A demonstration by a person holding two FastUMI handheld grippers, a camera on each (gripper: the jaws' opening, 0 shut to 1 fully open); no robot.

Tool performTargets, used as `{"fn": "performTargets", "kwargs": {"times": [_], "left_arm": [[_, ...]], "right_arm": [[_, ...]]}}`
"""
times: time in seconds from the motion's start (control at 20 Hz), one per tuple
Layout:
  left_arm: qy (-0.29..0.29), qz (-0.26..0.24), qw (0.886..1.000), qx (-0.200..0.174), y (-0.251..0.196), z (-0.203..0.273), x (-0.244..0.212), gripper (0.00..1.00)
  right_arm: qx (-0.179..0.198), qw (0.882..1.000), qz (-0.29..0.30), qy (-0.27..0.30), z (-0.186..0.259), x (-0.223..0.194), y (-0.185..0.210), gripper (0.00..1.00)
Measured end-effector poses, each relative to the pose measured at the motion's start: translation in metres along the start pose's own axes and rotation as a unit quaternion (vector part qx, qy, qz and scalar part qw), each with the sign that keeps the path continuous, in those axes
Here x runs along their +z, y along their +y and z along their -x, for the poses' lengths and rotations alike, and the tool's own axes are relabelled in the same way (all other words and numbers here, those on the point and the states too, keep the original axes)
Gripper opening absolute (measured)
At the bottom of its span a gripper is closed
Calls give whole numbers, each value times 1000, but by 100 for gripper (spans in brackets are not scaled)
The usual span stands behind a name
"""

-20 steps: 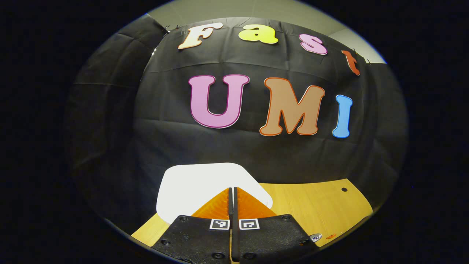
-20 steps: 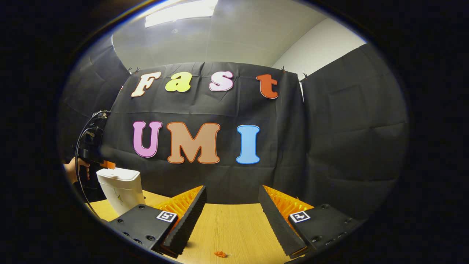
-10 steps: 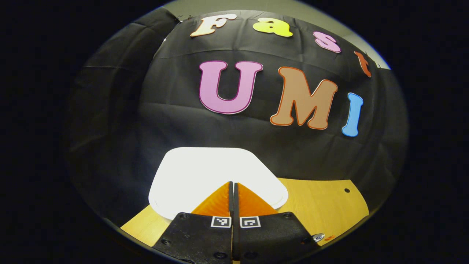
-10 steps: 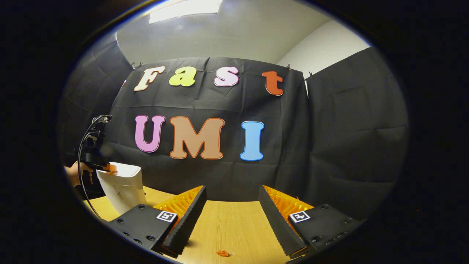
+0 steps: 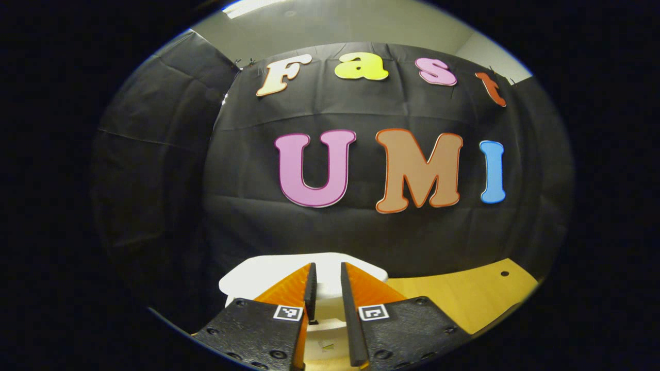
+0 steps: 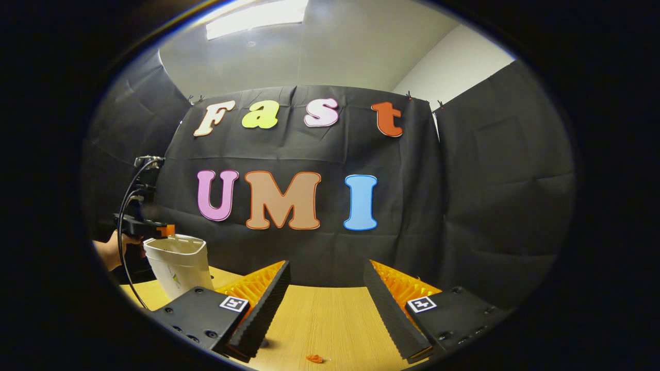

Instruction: Press the lid of the desktop garbage bin to open it, pick up the crumpled paper on the desktop and throw it into the bin, then pick up the pop can on the desktop and drop it into the bin, and finally close the garbage bin lid.

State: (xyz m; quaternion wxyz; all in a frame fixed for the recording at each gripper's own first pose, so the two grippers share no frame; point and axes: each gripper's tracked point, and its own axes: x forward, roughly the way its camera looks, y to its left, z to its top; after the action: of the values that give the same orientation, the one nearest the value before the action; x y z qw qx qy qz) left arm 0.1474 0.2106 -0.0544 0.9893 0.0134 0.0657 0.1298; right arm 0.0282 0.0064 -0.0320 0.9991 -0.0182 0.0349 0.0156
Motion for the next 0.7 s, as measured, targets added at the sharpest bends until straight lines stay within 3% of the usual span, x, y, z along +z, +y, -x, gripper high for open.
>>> {"fn": "performTargets", "kwargs": {"times": [0.05, 0.2, 0.3, 0.4, 0.55, 0.7], "left_arm": [[-12, -4, 1000, 1, -4, 7, 10, 33], [-41, -18, 999, 6, -14, 34, 33, 73], [-59, -7, 998, -2, -29, 59, 45, 85], [-76, 6, 997, -10, -45, 85, 52, 90], [-88, 16, 996, -14, -66, 125, 53, 92], [-105, 12, 994, -21, -89, 159, 53, 92]], "right_arm": [[0, 1000, 1, -4, 1, 2, -5, 99], [8, 1000, -6, -12, 4, 5, -14, 99], [19, 1000, -11, -15, 3, 6, -19, 96], [34, 999, -14, -16, 1, 6, -21, 96], [68, 998, -19, 1, -4, -10, -18, 93], [89, 995, -21, 31, -16, -35, -19, 96]]}}
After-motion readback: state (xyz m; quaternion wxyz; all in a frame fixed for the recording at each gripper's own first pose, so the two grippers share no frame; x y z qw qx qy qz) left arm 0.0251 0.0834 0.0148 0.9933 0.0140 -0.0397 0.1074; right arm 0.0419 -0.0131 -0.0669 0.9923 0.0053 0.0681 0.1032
